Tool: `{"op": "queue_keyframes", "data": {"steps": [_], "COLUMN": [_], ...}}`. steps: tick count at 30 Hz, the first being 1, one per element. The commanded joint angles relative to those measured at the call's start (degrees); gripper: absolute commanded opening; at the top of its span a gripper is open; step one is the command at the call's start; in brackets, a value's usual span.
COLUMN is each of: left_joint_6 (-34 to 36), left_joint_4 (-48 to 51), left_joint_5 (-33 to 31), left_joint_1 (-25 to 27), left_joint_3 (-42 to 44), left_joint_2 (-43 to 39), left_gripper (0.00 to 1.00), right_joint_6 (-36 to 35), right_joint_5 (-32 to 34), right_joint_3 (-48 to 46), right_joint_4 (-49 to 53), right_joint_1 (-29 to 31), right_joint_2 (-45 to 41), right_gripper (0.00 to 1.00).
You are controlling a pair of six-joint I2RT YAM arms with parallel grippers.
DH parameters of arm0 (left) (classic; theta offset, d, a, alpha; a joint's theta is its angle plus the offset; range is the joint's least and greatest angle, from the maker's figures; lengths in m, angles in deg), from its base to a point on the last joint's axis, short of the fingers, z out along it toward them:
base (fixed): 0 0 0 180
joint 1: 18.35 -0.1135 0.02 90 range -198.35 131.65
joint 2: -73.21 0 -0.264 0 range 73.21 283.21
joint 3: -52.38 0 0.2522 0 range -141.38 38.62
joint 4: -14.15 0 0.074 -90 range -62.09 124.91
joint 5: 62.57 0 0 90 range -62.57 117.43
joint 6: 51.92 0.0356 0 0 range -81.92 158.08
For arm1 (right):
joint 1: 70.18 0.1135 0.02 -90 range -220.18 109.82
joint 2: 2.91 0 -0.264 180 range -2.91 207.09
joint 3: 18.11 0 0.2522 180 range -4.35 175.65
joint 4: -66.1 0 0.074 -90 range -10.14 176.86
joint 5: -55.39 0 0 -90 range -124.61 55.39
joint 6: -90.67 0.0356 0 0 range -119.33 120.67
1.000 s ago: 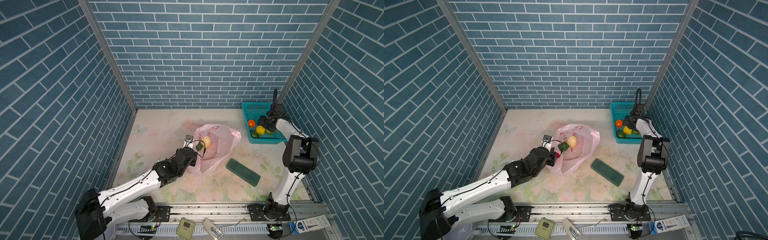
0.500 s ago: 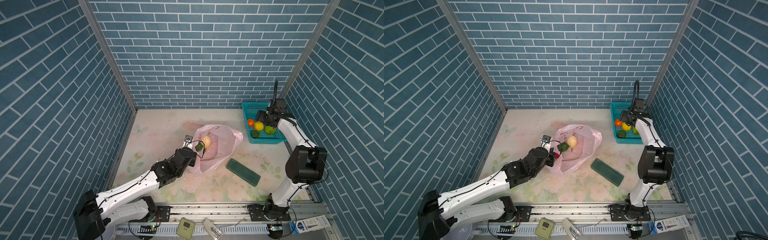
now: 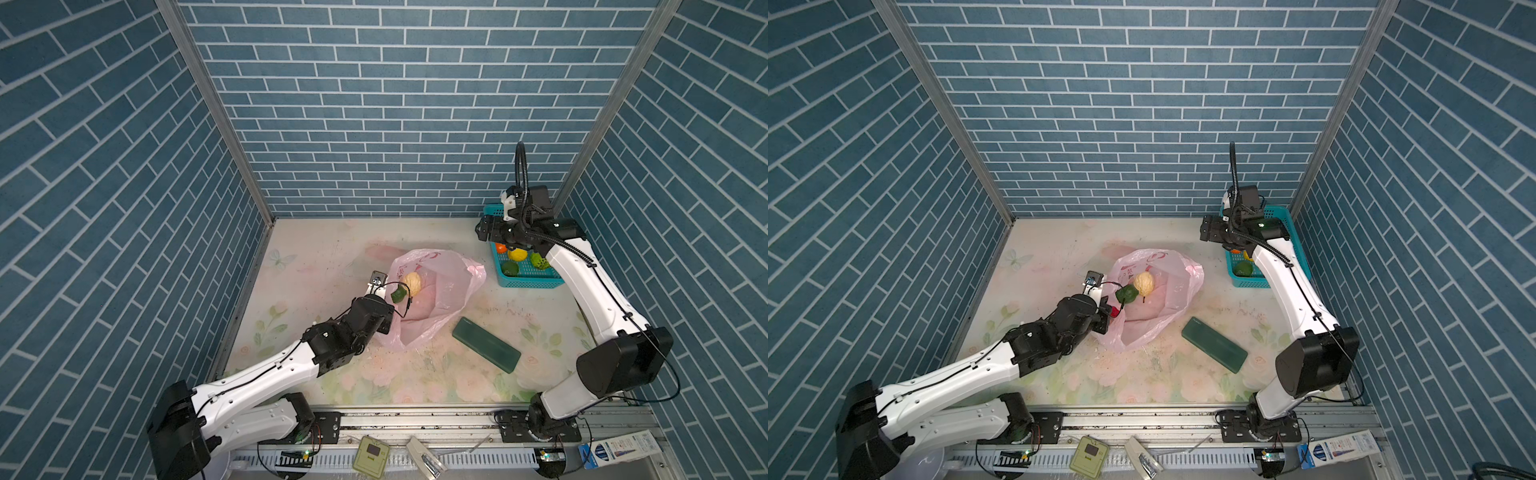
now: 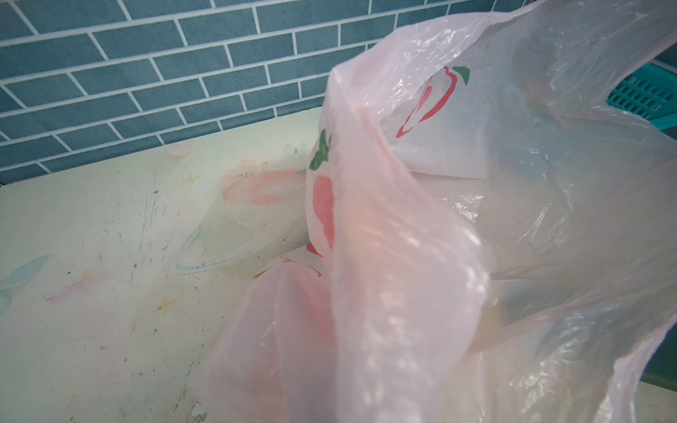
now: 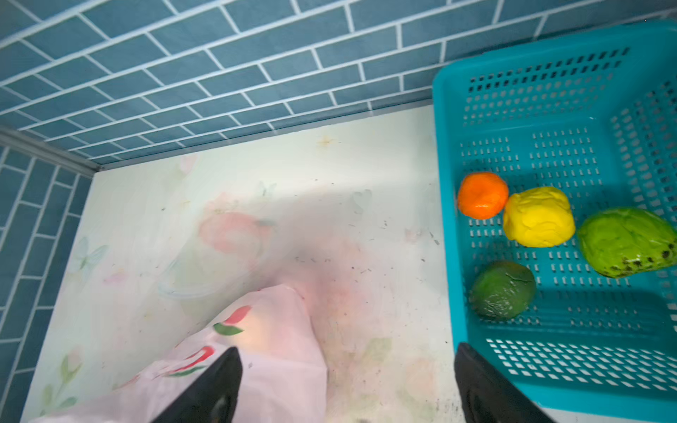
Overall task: Untie the knot of the plastic bag and take out the fruit
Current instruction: 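Move the right gripper back into the bag above the remaining fruit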
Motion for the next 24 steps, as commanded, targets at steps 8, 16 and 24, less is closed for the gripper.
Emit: {"op": "queue_keyframes", "data": {"steps": [8, 16, 24], "left_joint_6": [0.9, 0.27, 0.3], "left_joint_4": [-0.39, 0.67, 0.75], "left_joint_5": [0.33, -0.21, 0.92], "left_joint_1": [-0.11, -0.76, -2.43], "left_joint_3": [0.38, 0.4, -0.09], "left_joint_2": [-1.37, -2.59, -2.38], "left_gripper": [0.0, 0.0, 0.0], "right_joint_6": [2.69, 3.67, 5.09], "right_joint_5": [-1.25, 2.2, 3.42], "right_joint_3": [11.63, 9.39, -7.53], "right_joint_4": [7.73, 6.53, -2.57], "right_joint_1": [16.23, 27.54, 31.78], "right_joint_2": [0.57, 2.69, -1.19], "right_gripper": [0.9, 0.9, 0.88]}}
